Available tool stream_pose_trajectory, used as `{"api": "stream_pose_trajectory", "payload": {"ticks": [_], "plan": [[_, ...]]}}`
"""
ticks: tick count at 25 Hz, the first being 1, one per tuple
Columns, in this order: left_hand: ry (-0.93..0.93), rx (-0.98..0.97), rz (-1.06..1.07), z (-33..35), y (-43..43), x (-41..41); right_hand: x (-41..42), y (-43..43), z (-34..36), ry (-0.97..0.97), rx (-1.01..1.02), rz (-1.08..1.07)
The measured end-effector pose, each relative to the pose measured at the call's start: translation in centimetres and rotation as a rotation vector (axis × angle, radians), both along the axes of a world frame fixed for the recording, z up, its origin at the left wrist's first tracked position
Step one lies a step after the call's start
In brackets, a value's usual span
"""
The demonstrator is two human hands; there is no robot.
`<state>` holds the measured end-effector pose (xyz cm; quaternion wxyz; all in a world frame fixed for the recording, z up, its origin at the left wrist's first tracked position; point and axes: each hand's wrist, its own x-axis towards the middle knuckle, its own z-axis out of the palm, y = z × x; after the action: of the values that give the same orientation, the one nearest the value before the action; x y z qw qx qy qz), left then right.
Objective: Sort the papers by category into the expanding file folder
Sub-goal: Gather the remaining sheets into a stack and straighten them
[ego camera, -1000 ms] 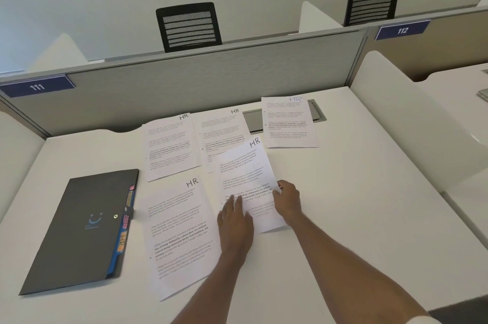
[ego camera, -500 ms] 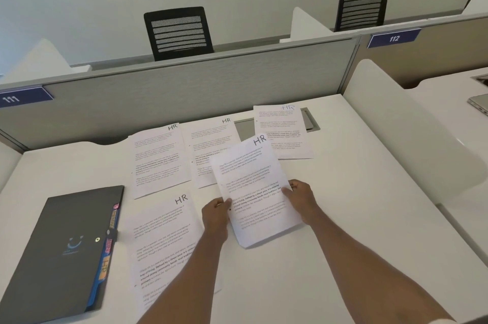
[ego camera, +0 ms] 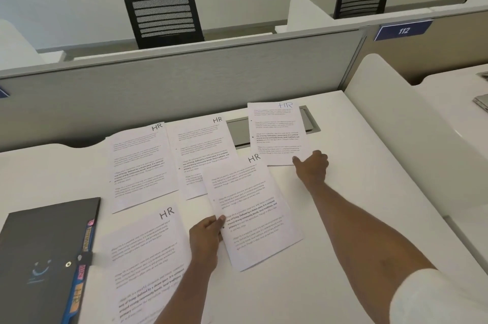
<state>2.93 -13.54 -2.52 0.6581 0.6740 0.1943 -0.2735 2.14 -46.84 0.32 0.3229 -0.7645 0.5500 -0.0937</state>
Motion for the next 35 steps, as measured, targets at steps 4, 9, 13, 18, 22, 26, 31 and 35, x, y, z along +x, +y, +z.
{"api": "stream_pose_trajectory", "payload": {"ticks": [4,9,13,18,22,26,31,35], "plan": [[-0.004,0.011,-0.032,-1.0,0.2,0.3,2.8,-0.7,-0.4,0.293,-0.103,0.059],[-0.011,0.003,-0.052,-1.5,0.2,0.5,5.5,-1.1,-0.6,0.195,0.022,-0.007],[0.002,-0.006,-0.034,-0.9,0.1,0.5,5.4,-1.5,-0.1,-0.086,0.171,-0.227],[0.026,-0.009,0.006,-0.3,-0.2,0.4,4.1,-1.2,3.4,-0.572,0.411,-0.466],[0.028,0.0,0.03,0.9,-0.5,0.0,2.2,0.1,6.8,-0.882,0.531,-0.56],[-0.002,0.087,-0.025,1.2,-0.1,-0.4,-1.5,2.3,7.5,-0.969,0.586,-0.515],[0.0,0.114,-0.025,1.2,1.0,-1.3,-9.0,9.3,3.9,-0.855,0.75,-0.379],[0.024,0.069,0.0,1.6,1.5,-1.5,-14.1,14.6,-0.4,-0.724,0.806,-0.352]]}}
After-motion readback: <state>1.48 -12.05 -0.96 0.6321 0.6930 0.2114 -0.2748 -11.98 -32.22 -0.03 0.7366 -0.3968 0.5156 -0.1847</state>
